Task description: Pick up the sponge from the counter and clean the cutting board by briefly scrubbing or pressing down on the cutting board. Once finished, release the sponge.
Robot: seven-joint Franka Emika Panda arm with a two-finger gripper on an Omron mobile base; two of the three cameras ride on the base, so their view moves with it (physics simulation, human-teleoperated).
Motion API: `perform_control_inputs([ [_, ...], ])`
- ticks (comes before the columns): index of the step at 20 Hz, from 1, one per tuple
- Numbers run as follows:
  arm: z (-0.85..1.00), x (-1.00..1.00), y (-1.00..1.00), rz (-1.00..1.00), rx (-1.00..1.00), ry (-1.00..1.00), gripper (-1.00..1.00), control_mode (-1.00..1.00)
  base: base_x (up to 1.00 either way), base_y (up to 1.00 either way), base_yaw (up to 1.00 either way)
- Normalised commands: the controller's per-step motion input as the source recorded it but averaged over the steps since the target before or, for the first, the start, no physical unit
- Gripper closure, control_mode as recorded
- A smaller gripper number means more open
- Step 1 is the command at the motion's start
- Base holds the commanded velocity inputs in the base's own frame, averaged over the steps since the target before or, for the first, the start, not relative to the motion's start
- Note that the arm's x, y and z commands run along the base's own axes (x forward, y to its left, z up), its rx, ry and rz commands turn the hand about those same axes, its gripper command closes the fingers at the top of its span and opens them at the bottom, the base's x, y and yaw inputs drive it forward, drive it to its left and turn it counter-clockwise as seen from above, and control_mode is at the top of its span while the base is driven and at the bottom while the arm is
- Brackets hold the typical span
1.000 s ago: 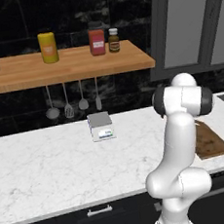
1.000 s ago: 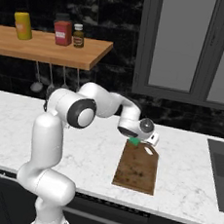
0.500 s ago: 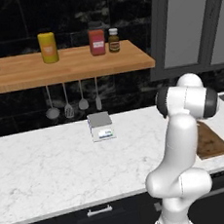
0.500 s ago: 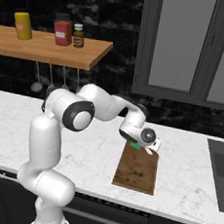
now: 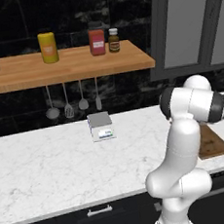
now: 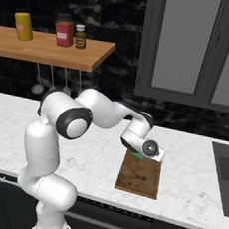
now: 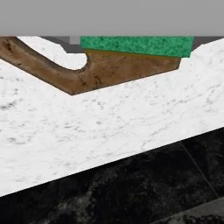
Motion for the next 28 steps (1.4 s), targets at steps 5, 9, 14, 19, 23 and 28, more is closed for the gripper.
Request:
perform_control_inputs([
  [5, -0.01, -0.55, -0.15, 0.00, 0.00, 0.00, 1.00, -1.00, 0.00, 0.00, 0.00],
  [9, -0.09, -0.49, -0.16, 0.00, 0.00, 0.00, 1.00, -1.00, 0.00, 0.00, 0.00],
  [14, -0.19, -0.54, -0.08, 0.00, 0.00, 0.01, 1.00, -1.00, 0.00, 0.00, 0.00],
  [19, -0.22, -0.58, -0.01, 0.02, 0.00, 0.01, 1.00, -1.00, 0.00, 0.00, 0.00],
  [23, -0.17, -0.67, -0.01, 0.06, 0.00, 0.00, 1.00, -1.00, 0.00, 0.00, 0.00],
  [28, -0.05, -0.68, -0.01, 0.07, 0.00, 0.00, 1.00, -1.00, 0.00, 0.00, 0.00],
])
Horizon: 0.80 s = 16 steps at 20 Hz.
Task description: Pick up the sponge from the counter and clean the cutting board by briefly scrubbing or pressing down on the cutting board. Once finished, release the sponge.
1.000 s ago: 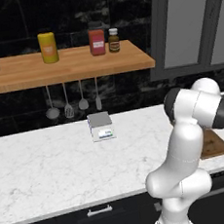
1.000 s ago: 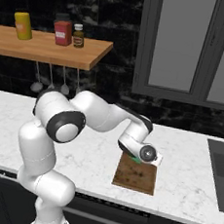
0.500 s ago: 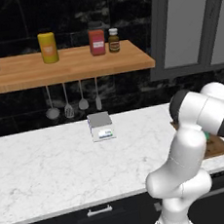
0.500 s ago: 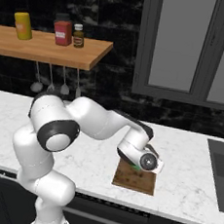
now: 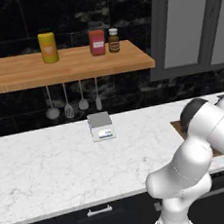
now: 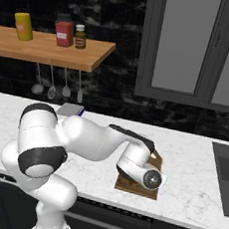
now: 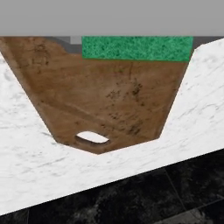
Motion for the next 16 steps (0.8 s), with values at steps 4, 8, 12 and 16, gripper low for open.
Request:
perform_control_inputs([
  [4, -0.06, -0.59, -0.05, 0.08, 0.00, 0.00, 1.00, -1.00, 0.00, 0.00, 0.00],
  [8, -0.12, -0.39, -0.12, 0.09, 0.00, 0.00, 1.00, -1.00, 0.00, 0.00, 0.00],
  [12, -0.01, 0.08, -0.17, 0.09, 0.00, 0.00, 1.00, -1.00, 0.00, 0.00, 0.00],
  [16, 0.00, 0.15, -0.29, 0.08, 0.00, 0.00, 1.00, -1.00, 0.00, 0.00, 0.00],
])
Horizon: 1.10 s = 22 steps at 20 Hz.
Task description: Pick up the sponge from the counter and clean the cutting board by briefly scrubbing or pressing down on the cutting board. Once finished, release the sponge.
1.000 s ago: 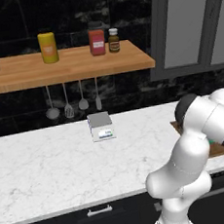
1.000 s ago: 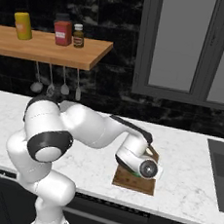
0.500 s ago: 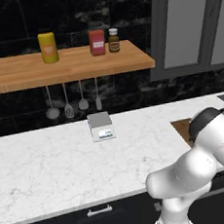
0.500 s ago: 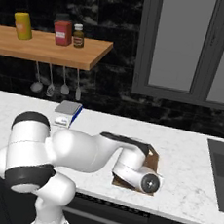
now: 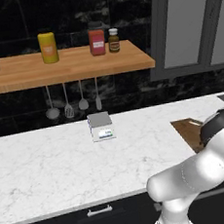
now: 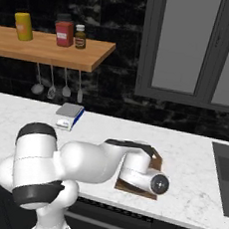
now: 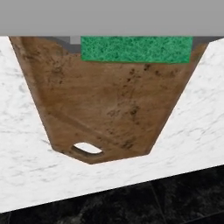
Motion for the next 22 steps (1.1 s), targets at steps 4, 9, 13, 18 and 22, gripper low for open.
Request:
perform_control_inputs([
  [4, 0.00, -0.10, -0.41, 0.06, 0.00, 0.00, 1.00, -1.00, 0.00, 0.00, 0.00],
  [9, -0.05, -0.25, -0.28, 0.06, 0.00, -0.01, 1.00, -1.00, 0.00, 0.00, 0.00],
  [13, -0.10, 0.04, -0.01, 0.07, 0.00, 0.00, 1.00, -1.00, 0.00, 0.00, 0.00],
  [18, -0.10, 0.28, 0.01, 0.06, 0.00, 0.00, 1.00, -1.00, 0.00, 0.00, 0.00],
  [22, -0.37, 0.10, 0.00, 0.03, 0.00, 0.00, 1.00, -1.00, 0.00, 0.00, 0.00],
])
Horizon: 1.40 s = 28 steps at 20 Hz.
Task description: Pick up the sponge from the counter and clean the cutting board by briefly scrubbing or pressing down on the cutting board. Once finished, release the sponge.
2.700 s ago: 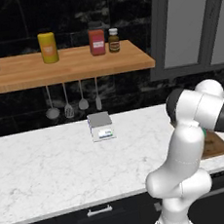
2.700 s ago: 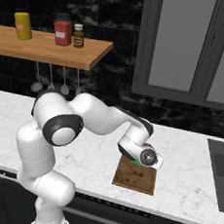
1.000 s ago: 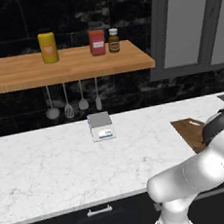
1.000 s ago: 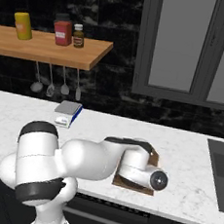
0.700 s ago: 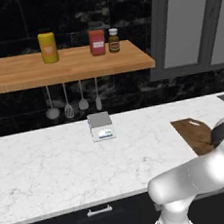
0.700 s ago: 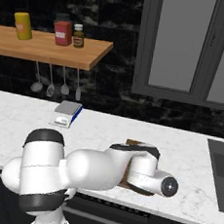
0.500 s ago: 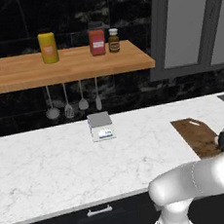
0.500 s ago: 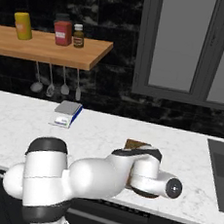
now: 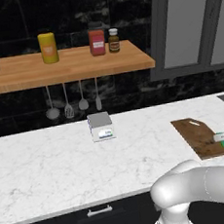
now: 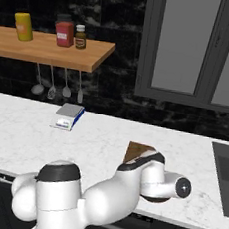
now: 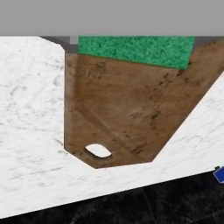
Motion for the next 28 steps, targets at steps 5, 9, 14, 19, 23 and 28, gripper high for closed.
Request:
perform_control_inputs([
  [5, -0.51, 0.01, 0.06, 0.01, 0.00, 0.00, 1.00, -1.00, 0.00, 0.00, 0.00],
  [9, -0.44, 0.04, 0.23, 0.00, -0.02, -0.01, 1.00, -1.00, 0.00, 0.00, 0.00],
  [14, -0.07, 0.24, 0.19, 0.00, -0.01, -0.06, 1.00, -1.00, 0.00, 0.00, 0.00],
  [19, -0.13, 0.34, 0.23, 0.00, -0.01, -0.05, 1.00, -1.00, 0.00, 0.00, 0.00],
  [23, -0.40, 0.48, 0.04, 0.00, -0.03, -0.01, 1.00, -1.00, 0.00, 0.00, 0.00],
  [28, -0.35, 0.56, 0.12, 0.00, -0.07, 0.00, 1.00, -1.00, 0.00, 0.00, 0.00],
])
